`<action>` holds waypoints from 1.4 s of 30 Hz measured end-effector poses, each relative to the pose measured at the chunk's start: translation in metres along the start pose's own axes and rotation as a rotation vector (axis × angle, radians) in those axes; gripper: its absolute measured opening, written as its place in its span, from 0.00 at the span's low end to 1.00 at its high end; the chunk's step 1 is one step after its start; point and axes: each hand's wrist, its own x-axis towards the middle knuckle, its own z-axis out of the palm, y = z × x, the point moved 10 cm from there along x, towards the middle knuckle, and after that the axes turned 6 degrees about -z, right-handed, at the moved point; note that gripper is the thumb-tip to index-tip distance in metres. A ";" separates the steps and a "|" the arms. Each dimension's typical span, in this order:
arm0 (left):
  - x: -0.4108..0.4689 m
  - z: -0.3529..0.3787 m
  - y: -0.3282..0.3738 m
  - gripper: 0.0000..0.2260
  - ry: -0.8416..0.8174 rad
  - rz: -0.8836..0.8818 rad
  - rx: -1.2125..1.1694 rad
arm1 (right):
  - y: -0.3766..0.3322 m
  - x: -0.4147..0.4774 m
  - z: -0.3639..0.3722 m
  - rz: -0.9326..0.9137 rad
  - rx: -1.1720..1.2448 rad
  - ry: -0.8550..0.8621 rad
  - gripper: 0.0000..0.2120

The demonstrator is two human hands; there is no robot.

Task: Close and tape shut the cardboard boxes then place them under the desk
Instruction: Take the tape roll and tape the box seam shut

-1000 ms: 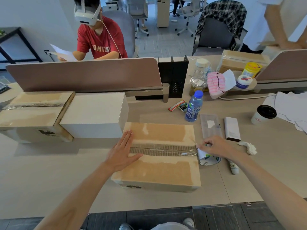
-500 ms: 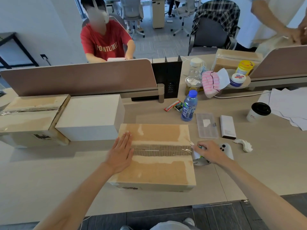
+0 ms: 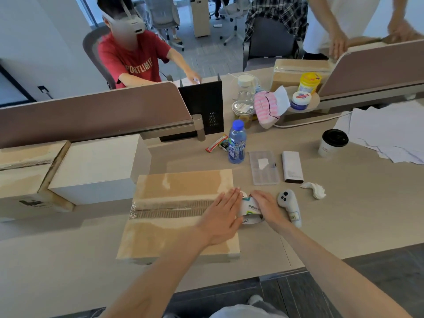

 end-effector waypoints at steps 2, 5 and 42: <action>-0.002 -0.001 0.000 0.33 -0.020 0.003 0.007 | -0.002 -0.005 -0.002 0.024 0.051 0.023 0.15; -0.005 -0.003 0.000 0.33 -0.028 -0.016 0.020 | -0.004 -0.006 0.000 -0.018 0.053 -0.012 0.16; -0.012 0.018 -0.024 0.52 -0.350 -0.453 -0.133 | 0.073 0.093 0.043 -0.159 -0.876 -0.165 0.27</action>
